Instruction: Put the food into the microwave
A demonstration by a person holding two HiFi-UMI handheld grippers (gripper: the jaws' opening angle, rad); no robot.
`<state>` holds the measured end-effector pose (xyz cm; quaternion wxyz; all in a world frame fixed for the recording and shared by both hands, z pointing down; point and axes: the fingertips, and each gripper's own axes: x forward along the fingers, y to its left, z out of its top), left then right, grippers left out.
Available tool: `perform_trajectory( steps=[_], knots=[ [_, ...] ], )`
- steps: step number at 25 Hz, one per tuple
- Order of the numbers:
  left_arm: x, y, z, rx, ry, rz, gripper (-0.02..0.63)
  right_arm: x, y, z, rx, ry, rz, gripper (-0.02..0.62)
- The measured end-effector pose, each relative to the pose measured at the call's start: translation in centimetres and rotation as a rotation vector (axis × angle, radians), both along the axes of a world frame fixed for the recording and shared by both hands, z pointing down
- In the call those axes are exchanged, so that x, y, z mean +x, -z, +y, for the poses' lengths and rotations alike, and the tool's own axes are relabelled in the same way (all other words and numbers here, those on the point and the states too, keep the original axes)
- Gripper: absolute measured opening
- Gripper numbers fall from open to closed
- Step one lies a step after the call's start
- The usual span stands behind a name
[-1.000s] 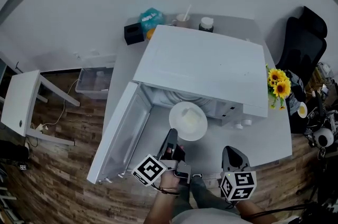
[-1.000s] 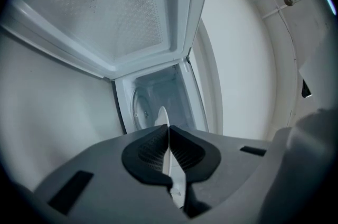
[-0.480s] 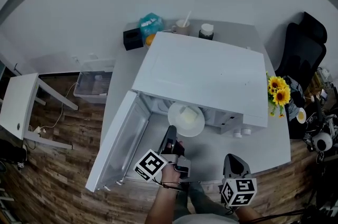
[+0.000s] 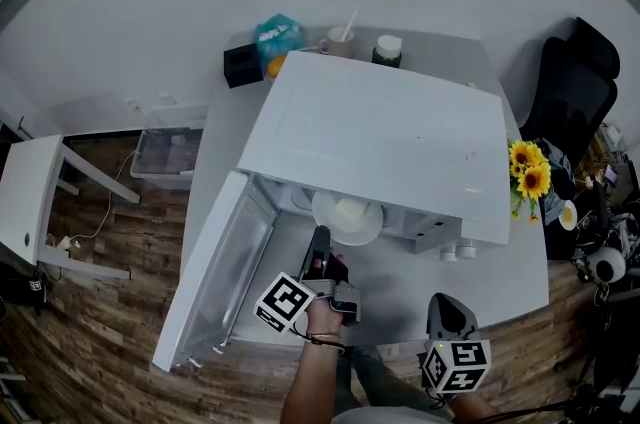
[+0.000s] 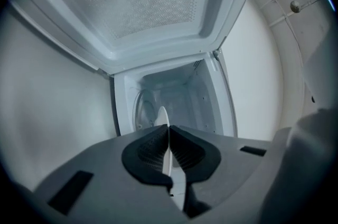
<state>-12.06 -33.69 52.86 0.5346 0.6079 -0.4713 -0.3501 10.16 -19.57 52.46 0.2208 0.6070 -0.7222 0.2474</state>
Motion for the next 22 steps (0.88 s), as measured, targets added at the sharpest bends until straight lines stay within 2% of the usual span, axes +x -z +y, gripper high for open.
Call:
perform_trajectory(
  steps=[11, 22],
  knots=[
    [0.1, -2.1, -2.1, -0.014, 0.062, 0.046, 0.014, 0.6, -0.8, -0.3, -0.025, 0.013, 0.010, 0.015],
    [1.4, -3.2, -5.1, -0.078, 0.074, -0.053, 0.013, 1.5, -1.4, 0.0, -0.043, -0.004, 0.004, 0.015]
  ],
)
